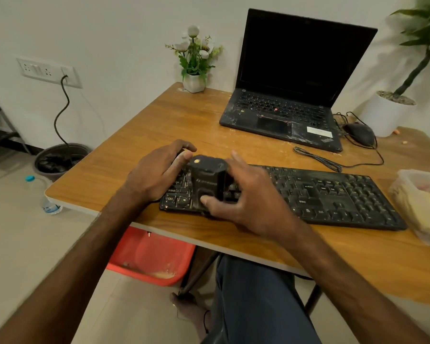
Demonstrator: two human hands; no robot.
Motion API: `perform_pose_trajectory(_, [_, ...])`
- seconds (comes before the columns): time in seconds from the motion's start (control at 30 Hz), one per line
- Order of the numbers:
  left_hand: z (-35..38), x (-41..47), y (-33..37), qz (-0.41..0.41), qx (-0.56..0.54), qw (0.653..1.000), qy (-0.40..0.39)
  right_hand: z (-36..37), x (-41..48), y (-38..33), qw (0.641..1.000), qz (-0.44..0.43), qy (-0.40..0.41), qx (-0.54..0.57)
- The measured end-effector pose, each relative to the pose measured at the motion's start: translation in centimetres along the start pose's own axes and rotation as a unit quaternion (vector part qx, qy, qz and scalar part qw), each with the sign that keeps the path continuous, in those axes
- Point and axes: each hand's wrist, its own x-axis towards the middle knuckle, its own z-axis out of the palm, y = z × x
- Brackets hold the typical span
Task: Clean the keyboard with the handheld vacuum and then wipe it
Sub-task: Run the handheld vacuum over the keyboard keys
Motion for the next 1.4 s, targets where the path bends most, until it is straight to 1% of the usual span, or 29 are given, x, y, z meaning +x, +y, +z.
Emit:
perform_pose_trajectory(0.07, [0.0, 0.0, 0.0, 0.005, 0.006, 1.000, 0.003, -0.7, 0.7, 1.0, 0.999, 0.021, 0.038, -0.029])
perform_pose_trajectory(0.13, [0.1, 0.1, 0.0, 0.006, 0.008, 1.000, 0.006, -1.0, 0.7, 1.4, 0.998, 0.031, 0.060, -0.011])
perform_pose_trajectory(0.17, [0.1, 0.1, 0.1, 0.004, 0.007, 1.000, 0.007, -0.8, 0.4, 1.0, 0.999, 0.031, 0.043, 0.006])
perform_pose_trajectory(0.23, [0.1, 0.0, 0.2, 0.000, 0.003, 1.000, 0.006, 0.0, -0.5, -0.1, 1.000, -0.007, -0.009, 0.020])
perform_pose_trajectory(0.3, [0.0, 0.0, 0.3, -0.002, 0.001, 1.000, 0.006, 0.6, -1.1, -0.6, 0.999, -0.044, -0.027, 0.004])
perform_pose_trajectory(0.37, [0.0, -0.1, 0.3, 0.000, 0.001, 1.000, 0.004, 0.1, -0.5, -0.3, 1.000, -0.027, 0.000, 0.005])
perform_pose_trajectory(0.47, [0.0, -0.1, 0.2, 0.004, 0.005, 1.000, 0.007, -1.4, 0.9, 1.1, 0.997, 0.005, 0.071, -0.020])
perform_pose_trajectory(0.5, [0.1, -0.1, 0.2, 0.002, 0.004, 1.000, 0.007, -1.5, 1.1, 1.4, 0.997, 0.009, 0.075, -0.019])
perform_pose_trajectory(0.57, [0.1, 0.0, 0.1, -0.007, 0.000, 1.000, 0.009, -1.2, 0.9, 0.8, 1.000, -0.002, 0.030, 0.003])
perform_pose_trajectory(0.6, [0.1, 0.0, 0.0, -0.009, 0.002, 1.000, 0.007, -0.8, 0.7, 0.4, 1.000, -0.025, 0.002, 0.007])
perform_pose_trajectory(0.67, [0.1, 0.0, -0.4, 0.000, 0.015, 1.000, -0.003, 0.2, 0.1, -0.3, 0.997, -0.071, -0.027, -0.005])
perform_pose_trajectory(0.7, [0.2, 0.0, -0.5, 0.003, 0.018, 1.000, -0.007, 0.4, 0.3, -0.4, 0.996, -0.080, -0.030, -0.007])
perform_pose_trajectory(0.77, [0.1, -0.1, -0.3, 0.002, 0.006, 1.000, -0.002, 0.2, 1.3, 0.0, 0.999, -0.047, -0.013, -0.005])
perform_pose_trajectory(0.8, [0.0, -0.1, -0.2, 0.004, 0.001, 1.000, 0.005, 0.0, 1.7, 0.3, 0.999, -0.030, 0.012, -0.017])
perform_pose_trajectory(0.87, [-0.1, -0.1, 0.1, 0.010, 0.001, 1.000, 0.012, -0.3, 2.2, 0.7, 0.998, -0.031, 0.053, -0.032])
perform_pose_trajectory(0.93, [0.0, 0.0, -0.2, 0.007, -0.003, 1.000, 0.004, -0.2, 1.6, -0.2, 0.999, -0.033, 0.026, 0.002])
perform_pose_trajectory(1.03, [0.0, 0.1, -0.3, -0.009, -0.006, 1.000, -0.005, 0.6, 0.3, -1.1, 0.997, -0.077, -0.007, 0.017])
perform_pose_trajectory(1.1, [0.0, -0.1, 0.1, -0.003, -0.005, 1.000, 0.001, 0.3, 0.6, -0.7, 0.998, -0.061, 0.014, 0.013])
perform_pose_trajectory(1.17, [-0.1, -0.2, 0.3, 0.007, 0.002, 1.000, 0.009, -0.3, 1.6, 0.4, 0.998, -0.019, 0.058, -0.015])
perform_pose_trajectory(1.23, [-0.2, -0.2, 0.4, 0.003, 0.002, 1.000, 0.010, -0.8, 2.1, 1.3, 0.995, 0.004, 0.094, -0.026])
perform_pose_trajectory(1.27, [-0.1, -0.1, 0.4, 0.002, 0.001, 1.000, 0.010, -0.8, 2.1, 1.4, 0.996, 0.008, 0.088, -0.011])
perform_pose_trajectory(1.33, [0.0, -0.1, 0.3, 0.002, 0.000, 1.000, 0.008, -0.6, 1.3, 0.8, 0.999, -0.004, 0.034, 0.024])
perform_pose_trajectory(1.4, [0.0, -0.1, 0.3, 0.000, -0.003, 1.000, 0.005, -0.4, 0.5, 0.4, 0.999, -0.033, -0.009, 0.029])
